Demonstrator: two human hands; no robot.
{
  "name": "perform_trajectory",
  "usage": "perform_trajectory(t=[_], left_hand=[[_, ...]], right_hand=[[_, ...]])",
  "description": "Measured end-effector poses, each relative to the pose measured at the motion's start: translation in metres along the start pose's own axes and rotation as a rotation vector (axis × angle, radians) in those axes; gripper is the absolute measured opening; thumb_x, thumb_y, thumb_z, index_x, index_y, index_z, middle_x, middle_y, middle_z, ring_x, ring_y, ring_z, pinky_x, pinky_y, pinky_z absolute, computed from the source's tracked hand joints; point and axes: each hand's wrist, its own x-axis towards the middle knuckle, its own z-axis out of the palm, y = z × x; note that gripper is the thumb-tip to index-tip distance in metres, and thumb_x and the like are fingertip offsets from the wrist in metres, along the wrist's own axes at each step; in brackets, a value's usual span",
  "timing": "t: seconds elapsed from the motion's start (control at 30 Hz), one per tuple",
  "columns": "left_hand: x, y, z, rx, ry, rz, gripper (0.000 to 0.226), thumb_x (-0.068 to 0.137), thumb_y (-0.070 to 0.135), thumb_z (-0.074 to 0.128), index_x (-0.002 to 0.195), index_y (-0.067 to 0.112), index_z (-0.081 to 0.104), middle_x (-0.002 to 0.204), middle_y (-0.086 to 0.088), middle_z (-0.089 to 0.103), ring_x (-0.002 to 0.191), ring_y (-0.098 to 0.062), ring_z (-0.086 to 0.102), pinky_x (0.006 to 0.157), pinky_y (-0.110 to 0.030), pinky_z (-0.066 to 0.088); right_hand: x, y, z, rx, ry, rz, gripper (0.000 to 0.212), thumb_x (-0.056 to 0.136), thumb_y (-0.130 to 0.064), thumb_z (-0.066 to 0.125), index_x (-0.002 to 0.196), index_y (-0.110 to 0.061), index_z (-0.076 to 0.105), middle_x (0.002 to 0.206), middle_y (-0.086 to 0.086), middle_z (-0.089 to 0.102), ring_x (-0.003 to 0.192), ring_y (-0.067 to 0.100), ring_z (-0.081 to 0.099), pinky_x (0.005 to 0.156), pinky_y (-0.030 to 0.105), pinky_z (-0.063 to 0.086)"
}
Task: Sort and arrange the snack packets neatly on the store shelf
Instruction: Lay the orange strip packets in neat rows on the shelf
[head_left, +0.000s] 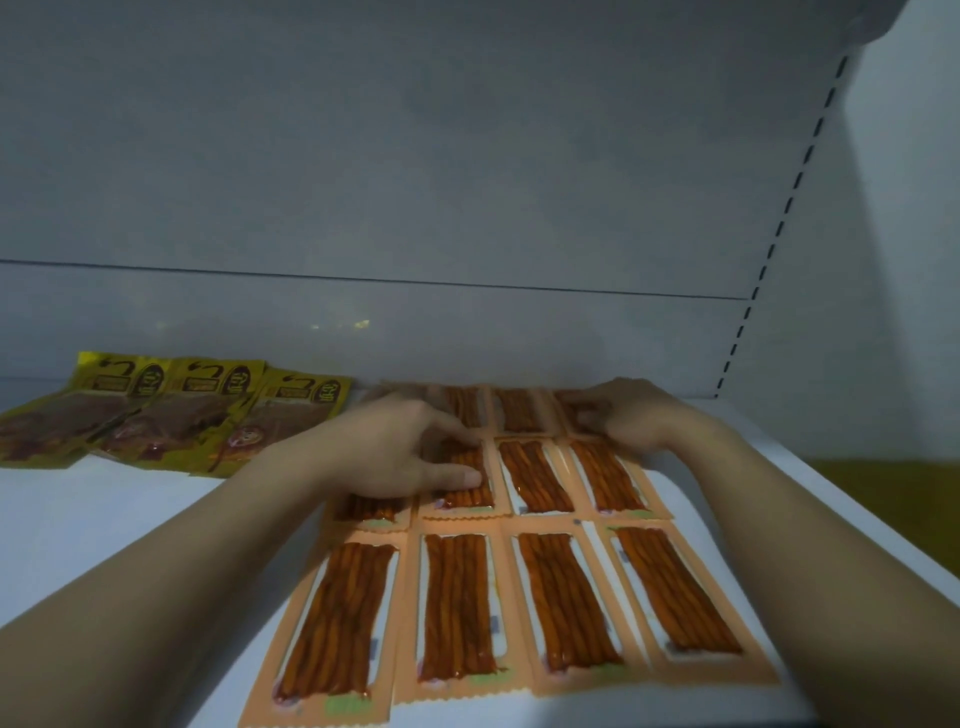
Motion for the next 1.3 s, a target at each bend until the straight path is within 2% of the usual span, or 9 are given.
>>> perform_trajectory(t=[0.17,0.33,0.53,0.67,0.77,0.83,0.93,1.0,1.3], left_hand=[[0.000,0.001,0.000,0.002,-0.038,0.040,0.049,0.092,0.057,0.056,0.138,0.040,0.054,0.144,0.015,0.051,0.134,-0.006,0.043,0.106,-0.017,0.029],[-0.001,0.002,0.002,0.023,-0.025,0.044,0.048,0.095,0.054,0.054,0.140,0.039,0.052,0.146,0.018,0.048,0.134,-0.002,0.040,0.100,-0.011,0.022],[-0.005,0.007,0.006,0.061,0.033,0.026,0.043,0.095,0.050,0.055,0.137,0.039,0.055,0.143,0.016,0.053,0.133,-0.007,0.046,0.108,-0.023,0.034],[-0.009,0.013,-0.001,0.027,0.057,-0.014,0.042,0.096,0.048,0.055,0.136,0.037,0.056,0.139,0.012,0.057,0.127,-0.008,0.050,0.101,-0.019,0.038],[-0.026,0.003,-0.025,-0.084,0.154,-0.111,0.043,0.093,0.049,0.059,0.133,0.034,0.058,0.138,0.014,0.056,0.123,-0.004,0.051,0.095,-0.015,0.035],[-0.042,-0.006,-0.043,-0.119,0.061,-0.196,0.050,0.086,0.056,0.064,0.133,0.041,0.056,0.138,0.022,0.052,0.123,-0.002,0.050,0.098,-0.019,0.038],[-0.057,-0.009,-0.048,-0.016,-0.141,-0.223,0.057,0.083,0.060,0.066,0.136,0.046,0.052,0.142,0.020,0.049,0.125,-0.005,0.050,0.101,-0.023,0.039],[-0.060,-0.007,-0.037,0.060,-0.193,-0.196,0.059,0.085,0.060,0.063,0.141,0.044,0.049,0.147,0.018,0.045,0.133,-0.007,0.043,0.105,-0.023,0.034],[-0.065,-0.004,-0.009,0.118,-0.068,-0.188,0.058,0.092,0.060,0.054,0.145,0.037,0.045,0.151,0.009,0.046,0.135,-0.019,0.045,0.107,-0.039,0.041]], right_hand=[[0.002,0.002,0.003,0.017,0.033,0.002,0.041,0.104,-0.032,0.044,0.145,-0.032,0.047,0.148,0.000,0.049,0.133,0.024,0.046,0.109,0.034,0.035],[0.005,0.004,0.006,0.018,0.045,-0.016,0.040,0.105,-0.033,0.042,0.145,-0.033,0.048,0.147,0.000,0.051,0.132,0.023,0.047,0.106,0.033,0.035],[0.007,0.002,0.008,0.028,0.059,-0.016,0.039,0.105,-0.033,0.043,0.143,-0.032,0.050,0.145,0.000,0.053,0.129,0.023,0.050,0.103,0.032,0.037],[0.001,0.002,0.001,0.003,0.057,-0.020,0.037,0.105,-0.035,0.042,0.140,-0.031,0.052,0.145,0.001,0.053,0.128,0.023,0.050,0.104,0.035,0.039],[-0.011,-0.016,-0.011,0.033,0.177,-0.067,0.043,0.101,-0.045,0.047,0.143,-0.035,0.048,0.153,-0.001,0.043,0.137,0.024,0.041,0.110,0.037,0.035],[-0.021,-0.046,-0.016,0.088,0.216,-0.228,0.046,0.097,-0.052,0.051,0.139,-0.033,0.053,0.147,-0.003,0.049,0.132,0.021,0.047,0.105,0.035,0.039],[-0.035,-0.097,-0.009,0.006,0.007,-0.428,0.047,0.093,-0.058,0.054,0.130,-0.031,0.060,0.130,-0.005,0.062,0.108,0.013,0.057,0.083,0.031,0.043],[-0.040,-0.116,0.000,-0.145,-0.073,-0.453,0.050,0.089,-0.062,0.055,0.129,-0.032,0.061,0.128,-0.006,0.063,0.103,0.013,0.056,0.079,0.030,0.042],[-0.054,-0.124,0.003,-0.159,-0.088,-0.338,0.055,0.088,-0.044,0.068,0.140,-0.029,0.054,0.147,-0.001,0.050,0.133,0.023,0.046,0.107,0.036,0.038]])
